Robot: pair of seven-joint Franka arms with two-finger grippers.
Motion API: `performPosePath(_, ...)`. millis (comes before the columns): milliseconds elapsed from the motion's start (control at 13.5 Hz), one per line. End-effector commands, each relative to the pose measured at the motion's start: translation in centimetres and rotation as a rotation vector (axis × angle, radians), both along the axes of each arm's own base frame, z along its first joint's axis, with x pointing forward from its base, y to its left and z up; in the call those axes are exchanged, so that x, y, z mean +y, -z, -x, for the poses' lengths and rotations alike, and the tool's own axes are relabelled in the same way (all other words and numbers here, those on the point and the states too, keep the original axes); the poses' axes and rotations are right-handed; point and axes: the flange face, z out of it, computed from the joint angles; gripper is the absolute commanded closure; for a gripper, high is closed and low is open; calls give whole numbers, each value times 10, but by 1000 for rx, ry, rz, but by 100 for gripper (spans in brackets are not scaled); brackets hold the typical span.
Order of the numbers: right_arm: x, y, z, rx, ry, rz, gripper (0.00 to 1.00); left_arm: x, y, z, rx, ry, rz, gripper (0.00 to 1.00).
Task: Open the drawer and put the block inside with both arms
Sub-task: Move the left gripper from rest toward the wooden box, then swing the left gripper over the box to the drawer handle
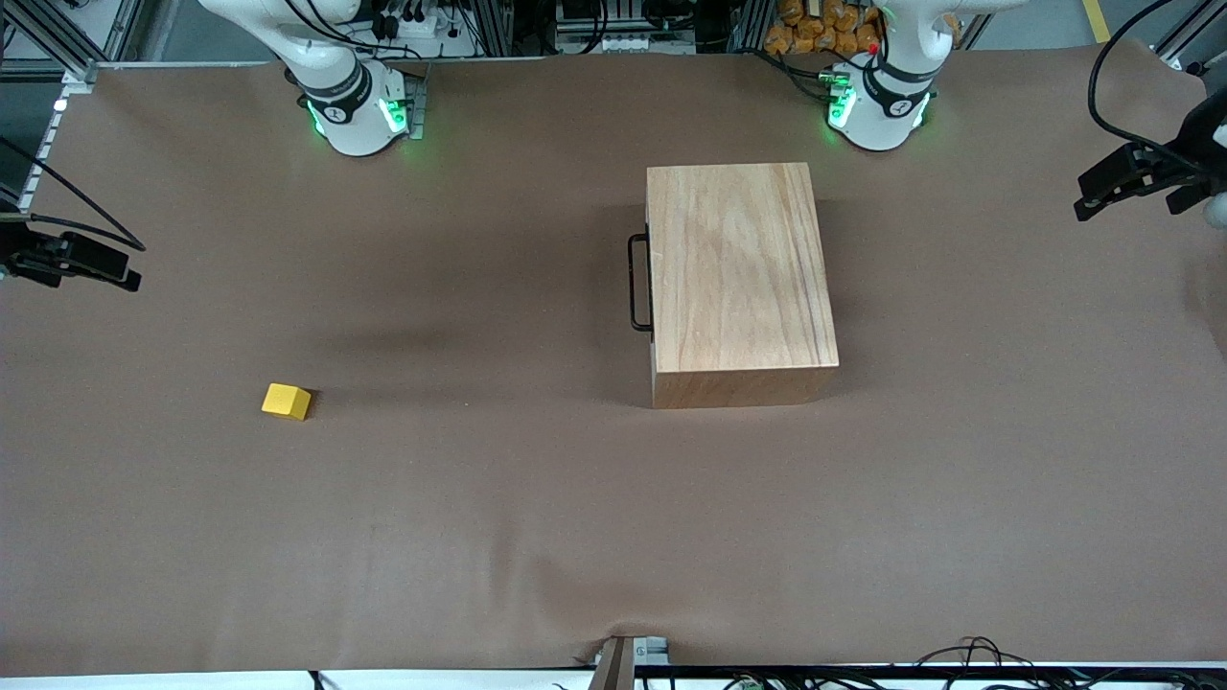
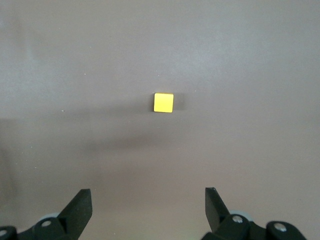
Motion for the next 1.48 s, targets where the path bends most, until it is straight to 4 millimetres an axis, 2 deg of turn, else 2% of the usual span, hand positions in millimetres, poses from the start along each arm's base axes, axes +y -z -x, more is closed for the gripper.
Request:
performPosePath(0, -2, -3, -3, 0, 8, -6, 0, -2, 1, 1, 31, 28, -7, 0)
performPosePath(370, -4, -3, -2, 3, 13, -6, 0, -6, 2, -7, 34, 56, -11, 0)
performPosePath(444, -4, -3, -2, 3, 11, -7, 0, -14, 5, -15, 38, 70, -8, 0)
performPosePath(593, -6, -3, -2, 3, 17, -7, 0, -44, 18, -20, 65, 111, -12, 0)
performPosePath(741, -8, -3, -2, 3, 19, -9, 0, -84, 43, -31, 100, 97, -22, 0)
performPosePath(815, -8, -2, -2, 6, 19, -9, 0, -110, 47, -36, 88, 68, -24, 0)
performPosePath(1037, -11, 3, -1, 18, 25, -11, 0, -200, 75, -54, 78, 16, -36, 0)
performPosePath(1185, -13, 3, -1, 17, 30, -12, 0, -258, 93, -55, 51, -7, -42, 0)
performPosePath(1333, -13, 3, -1, 17, 28, -12, 0, -303, 101, -50, -11, -35, -22, 0)
performPosePath(1407, -13, 3, -1, 17, 30, -12, 0, -329, 113, -46, -27, -29, -11, 0)
